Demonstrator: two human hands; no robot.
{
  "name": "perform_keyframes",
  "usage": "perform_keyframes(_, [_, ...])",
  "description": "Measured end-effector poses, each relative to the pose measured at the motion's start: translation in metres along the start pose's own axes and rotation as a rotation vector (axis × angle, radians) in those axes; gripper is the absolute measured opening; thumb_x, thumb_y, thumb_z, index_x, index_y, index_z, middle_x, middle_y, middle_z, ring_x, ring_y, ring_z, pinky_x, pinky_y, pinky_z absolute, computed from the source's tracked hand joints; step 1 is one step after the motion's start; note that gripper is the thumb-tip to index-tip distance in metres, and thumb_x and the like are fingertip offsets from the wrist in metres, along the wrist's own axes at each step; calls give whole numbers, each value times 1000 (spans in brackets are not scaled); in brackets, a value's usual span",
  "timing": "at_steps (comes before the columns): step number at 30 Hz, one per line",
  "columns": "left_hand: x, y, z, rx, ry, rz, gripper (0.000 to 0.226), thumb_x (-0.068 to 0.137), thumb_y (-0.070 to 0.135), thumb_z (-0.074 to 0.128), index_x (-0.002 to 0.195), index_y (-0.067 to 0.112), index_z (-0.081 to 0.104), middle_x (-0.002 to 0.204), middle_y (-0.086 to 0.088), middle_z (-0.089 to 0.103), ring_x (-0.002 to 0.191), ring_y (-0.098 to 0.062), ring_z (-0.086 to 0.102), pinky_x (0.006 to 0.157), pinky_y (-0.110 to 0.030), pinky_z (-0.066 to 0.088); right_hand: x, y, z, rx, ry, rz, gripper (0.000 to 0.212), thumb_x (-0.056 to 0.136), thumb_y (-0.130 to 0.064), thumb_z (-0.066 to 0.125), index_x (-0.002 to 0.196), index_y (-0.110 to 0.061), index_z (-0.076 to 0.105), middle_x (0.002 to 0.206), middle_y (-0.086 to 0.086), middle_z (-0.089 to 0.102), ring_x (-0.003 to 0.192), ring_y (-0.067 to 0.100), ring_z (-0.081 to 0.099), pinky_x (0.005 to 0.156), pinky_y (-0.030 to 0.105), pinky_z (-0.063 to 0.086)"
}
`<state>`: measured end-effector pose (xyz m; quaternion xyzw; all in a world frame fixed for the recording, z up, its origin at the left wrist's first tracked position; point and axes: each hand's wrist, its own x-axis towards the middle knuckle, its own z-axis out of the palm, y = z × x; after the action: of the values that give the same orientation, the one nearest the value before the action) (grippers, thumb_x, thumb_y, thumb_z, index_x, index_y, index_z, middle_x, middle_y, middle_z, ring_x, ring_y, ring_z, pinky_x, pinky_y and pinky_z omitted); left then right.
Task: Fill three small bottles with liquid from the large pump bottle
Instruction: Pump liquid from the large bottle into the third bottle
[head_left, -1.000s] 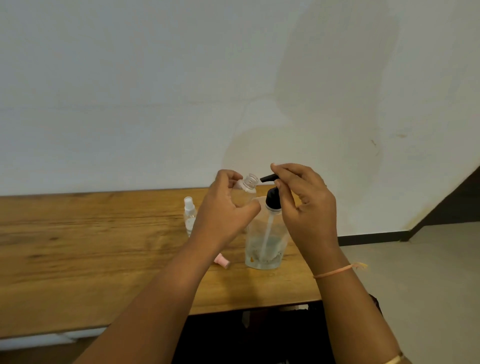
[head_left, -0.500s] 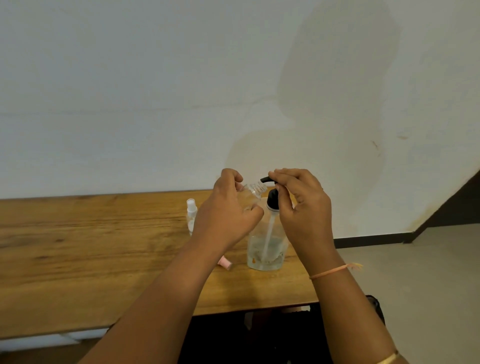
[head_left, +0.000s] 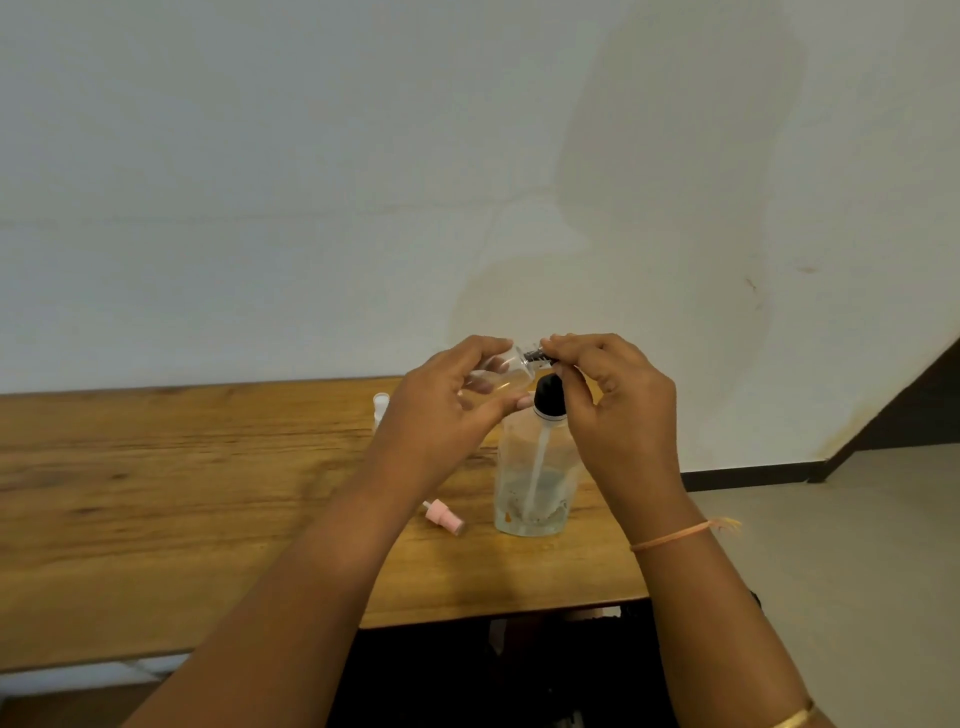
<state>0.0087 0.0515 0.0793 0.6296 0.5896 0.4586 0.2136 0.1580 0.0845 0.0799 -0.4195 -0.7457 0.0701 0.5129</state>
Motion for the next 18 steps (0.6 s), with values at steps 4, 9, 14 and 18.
perform_keyframes(4, [0,-2,1,20,-46,-5,52,80,35,69,125,51,46,104,20,58,88,1,58,77,-19,50,-5,0,9,-18,72,-16,27,80,2,55,100,-6,71,98,9,69,95,24,63,84,24,47])
perform_keyframes(9, [2,-5,0,105,-90,-31,53,84,33,66,131,46,45,108,17,56,89,1,53,82,-21,45,-14,5,21,-22,118,-16,26,81,5,56,100,-3,71,96,10,67,97,25,61,90,5,36])
perform_keyframes(14, [1,-5,0,119,-94,-28,53,84,32,66,131,45,44,106,17,55,88,3,51,84,-22,46,-17,0,20,31,138,9,26,81,4,55,99,-3,71,96,9,66,100,16,56,91,4,36])
perform_keyframes(18, [-2,-4,5,48,-26,18,52,82,37,67,126,50,44,100,23,56,89,9,53,78,-15,46,-11,-8,13,84,121,39,26,82,0,52,100,-5,71,96,6,66,98,19,61,88,18,46])
